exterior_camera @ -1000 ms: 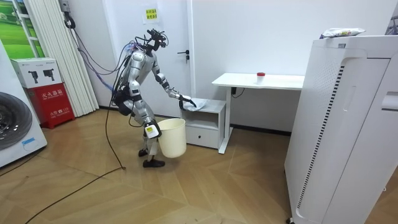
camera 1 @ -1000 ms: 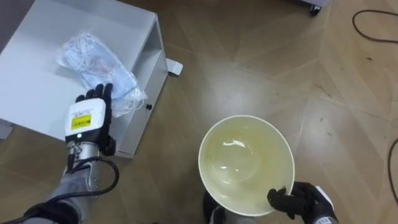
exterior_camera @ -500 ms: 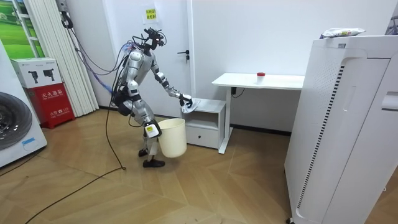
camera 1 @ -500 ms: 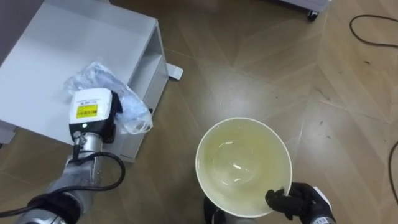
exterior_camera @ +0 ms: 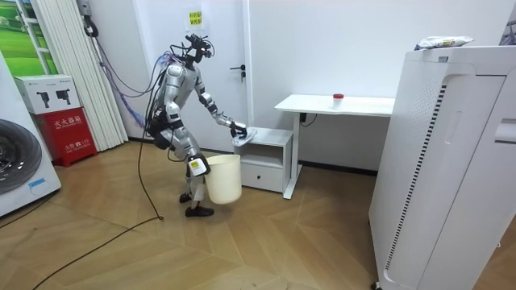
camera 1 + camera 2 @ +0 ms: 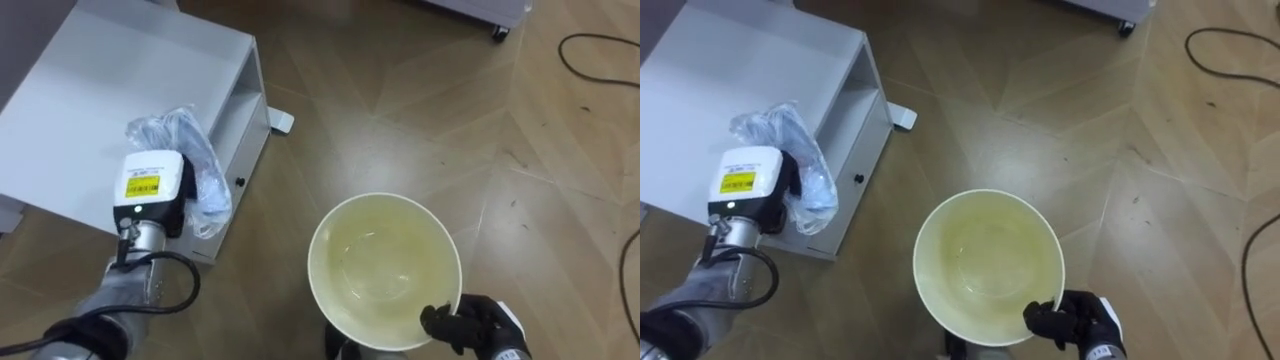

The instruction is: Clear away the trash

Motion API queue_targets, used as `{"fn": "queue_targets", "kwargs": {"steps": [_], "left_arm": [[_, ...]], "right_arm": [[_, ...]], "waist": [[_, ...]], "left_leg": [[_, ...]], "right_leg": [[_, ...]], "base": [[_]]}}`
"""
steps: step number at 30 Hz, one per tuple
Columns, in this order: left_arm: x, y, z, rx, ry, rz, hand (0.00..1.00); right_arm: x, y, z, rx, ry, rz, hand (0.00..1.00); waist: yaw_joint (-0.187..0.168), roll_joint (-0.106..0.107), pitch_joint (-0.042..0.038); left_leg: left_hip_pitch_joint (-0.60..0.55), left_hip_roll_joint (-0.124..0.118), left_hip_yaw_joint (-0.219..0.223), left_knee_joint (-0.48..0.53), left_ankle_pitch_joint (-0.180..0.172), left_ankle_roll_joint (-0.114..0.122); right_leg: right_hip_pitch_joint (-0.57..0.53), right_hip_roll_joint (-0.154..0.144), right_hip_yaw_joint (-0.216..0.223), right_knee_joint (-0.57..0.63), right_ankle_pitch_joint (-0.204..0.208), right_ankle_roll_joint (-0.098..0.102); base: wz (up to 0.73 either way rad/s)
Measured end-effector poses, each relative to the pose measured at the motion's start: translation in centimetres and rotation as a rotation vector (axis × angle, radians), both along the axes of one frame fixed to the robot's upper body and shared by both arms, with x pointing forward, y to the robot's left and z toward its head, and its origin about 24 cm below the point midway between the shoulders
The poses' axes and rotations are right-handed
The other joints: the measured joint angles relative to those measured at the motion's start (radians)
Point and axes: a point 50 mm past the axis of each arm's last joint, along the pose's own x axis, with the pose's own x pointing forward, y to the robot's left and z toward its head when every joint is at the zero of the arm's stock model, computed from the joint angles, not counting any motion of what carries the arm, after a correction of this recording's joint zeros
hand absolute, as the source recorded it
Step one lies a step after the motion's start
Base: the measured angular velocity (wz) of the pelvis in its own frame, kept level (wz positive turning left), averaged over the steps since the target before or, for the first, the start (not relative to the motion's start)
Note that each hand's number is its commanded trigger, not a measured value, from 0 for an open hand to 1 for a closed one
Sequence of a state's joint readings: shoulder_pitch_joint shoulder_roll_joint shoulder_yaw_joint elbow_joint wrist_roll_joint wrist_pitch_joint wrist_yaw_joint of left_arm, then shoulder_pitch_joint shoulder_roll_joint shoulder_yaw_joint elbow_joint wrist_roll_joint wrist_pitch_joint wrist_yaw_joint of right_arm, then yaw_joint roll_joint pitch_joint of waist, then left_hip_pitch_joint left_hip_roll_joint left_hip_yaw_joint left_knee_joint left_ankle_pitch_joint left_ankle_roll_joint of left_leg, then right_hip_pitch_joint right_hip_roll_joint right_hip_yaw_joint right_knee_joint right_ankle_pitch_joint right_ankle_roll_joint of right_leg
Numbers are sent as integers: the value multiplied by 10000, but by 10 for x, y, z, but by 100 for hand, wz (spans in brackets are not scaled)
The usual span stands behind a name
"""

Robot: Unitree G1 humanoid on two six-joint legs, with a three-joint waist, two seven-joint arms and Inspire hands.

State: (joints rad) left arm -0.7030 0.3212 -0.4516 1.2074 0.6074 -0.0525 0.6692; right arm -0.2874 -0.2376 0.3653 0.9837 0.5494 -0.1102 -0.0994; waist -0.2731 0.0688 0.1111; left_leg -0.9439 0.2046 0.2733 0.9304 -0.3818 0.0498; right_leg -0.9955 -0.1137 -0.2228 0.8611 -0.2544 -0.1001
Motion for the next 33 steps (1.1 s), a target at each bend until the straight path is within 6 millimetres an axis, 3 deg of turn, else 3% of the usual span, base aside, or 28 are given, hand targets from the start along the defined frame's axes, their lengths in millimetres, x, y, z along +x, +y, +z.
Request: {"fn": "queue_targets", "kwargs": {"steps": [7, 9, 14, 15, 18, 25, 29, 33], "left_arm": [[-13, -18, -18, -4085, 47, 47, 100], [-24, -39, -34, -5436, 710, -302, 100], [-52, -89, -68, -6901, 2765, -1523, 100], [-61, -101, -76, -7096, 3343, -1870, 100], [-73, -122, -85, -7549, 4395, -2612, 100], [-87, -135, -96, -8058, 5878, -3432, 100], [-92, -139, -99, -8055, 6484, -3800, 100], [-98, -139, -104, -8073, 6967, -3751, 100]], "right_arm": [[-3, 8, 0, -178, -498, 259, 100], [-3, 18, -2, -353, -556, 722, 100], [-4, 38, -3, -198, -757, 1207, 100], [-5, 40, -4, -214, -736, 1340, 100], [-8, 43, -6, -381, -689, 1630, 100], [-9, 46, -7, -411, -669, 1696, 100], [-10, 53, -8, -276, -638, 1818, 100], [-12, 56, -9, -255, -587, 1927, 100]], "waist": [[154, -40, -29], [239, -225, -183], [383, -360, -279], [410, -353, -377], [543, -361, -460], [597, -392, -514], [594, -509, -609], [631, -540, -632]], "left_leg": [[369, -89, 103, -306, 25, -8], [533, -72, 270, -383, 25, -8], [833, -81, 273, -475, 27, -3], [851, -82, 284, -505, 34, 9], [945, -75, 362, -538, 43, 25], [1018, -101, 453, -646, 87, 53], [1014, -91, 506, -665, 87, 53], [1015, -84, 508, -666, 85, 52]], "right_leg": [[318, -54, -20, -260, 24, 65], [377, -47, 76, -290, 16, 84], [711, -58, 28, -384, 13, 124], [726, -58, 29, -414, 25, 137], [779, -58, 78, -427, 58, 140], [776, -61, 152, -467, 105, 151], [719, -48, 192, -470, 107, 149], [709, -37, 198, -485, 110, 152]], "base": [[-2], [-9], [2], [0], [-3], [-1], [-2], [0]]}}
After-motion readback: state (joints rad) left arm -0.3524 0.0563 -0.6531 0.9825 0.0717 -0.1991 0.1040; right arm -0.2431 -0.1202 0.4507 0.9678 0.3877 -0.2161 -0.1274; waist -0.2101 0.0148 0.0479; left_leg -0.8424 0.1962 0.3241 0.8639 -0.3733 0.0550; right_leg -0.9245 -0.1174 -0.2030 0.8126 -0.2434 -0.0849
